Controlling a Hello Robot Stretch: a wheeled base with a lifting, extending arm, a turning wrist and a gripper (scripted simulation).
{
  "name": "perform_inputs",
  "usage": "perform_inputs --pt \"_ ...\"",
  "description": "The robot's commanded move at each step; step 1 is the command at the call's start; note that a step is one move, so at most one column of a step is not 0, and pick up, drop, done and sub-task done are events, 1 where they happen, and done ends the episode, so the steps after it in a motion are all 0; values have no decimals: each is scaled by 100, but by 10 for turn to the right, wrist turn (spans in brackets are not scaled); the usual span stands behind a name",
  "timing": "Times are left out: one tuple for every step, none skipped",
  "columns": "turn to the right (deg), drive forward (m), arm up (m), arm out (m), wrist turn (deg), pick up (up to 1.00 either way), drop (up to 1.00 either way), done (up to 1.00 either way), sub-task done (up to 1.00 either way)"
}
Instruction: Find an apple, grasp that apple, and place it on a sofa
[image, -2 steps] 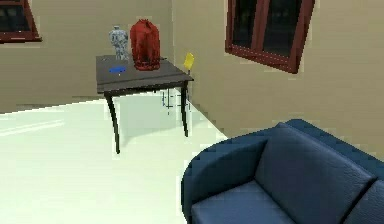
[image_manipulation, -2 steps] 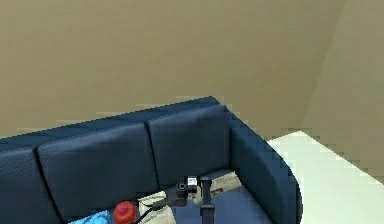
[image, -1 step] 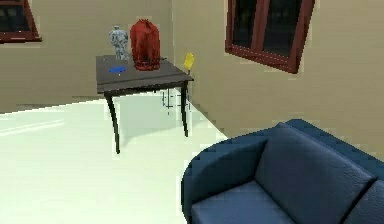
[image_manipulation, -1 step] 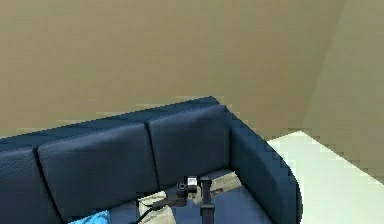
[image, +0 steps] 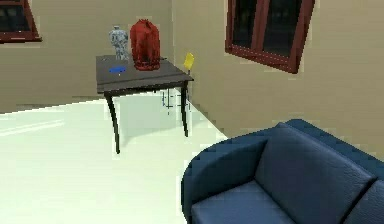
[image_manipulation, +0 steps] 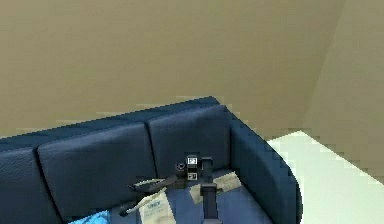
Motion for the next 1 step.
perform_inputs --pt "0 0 0 -8 0 0 0 0 0"
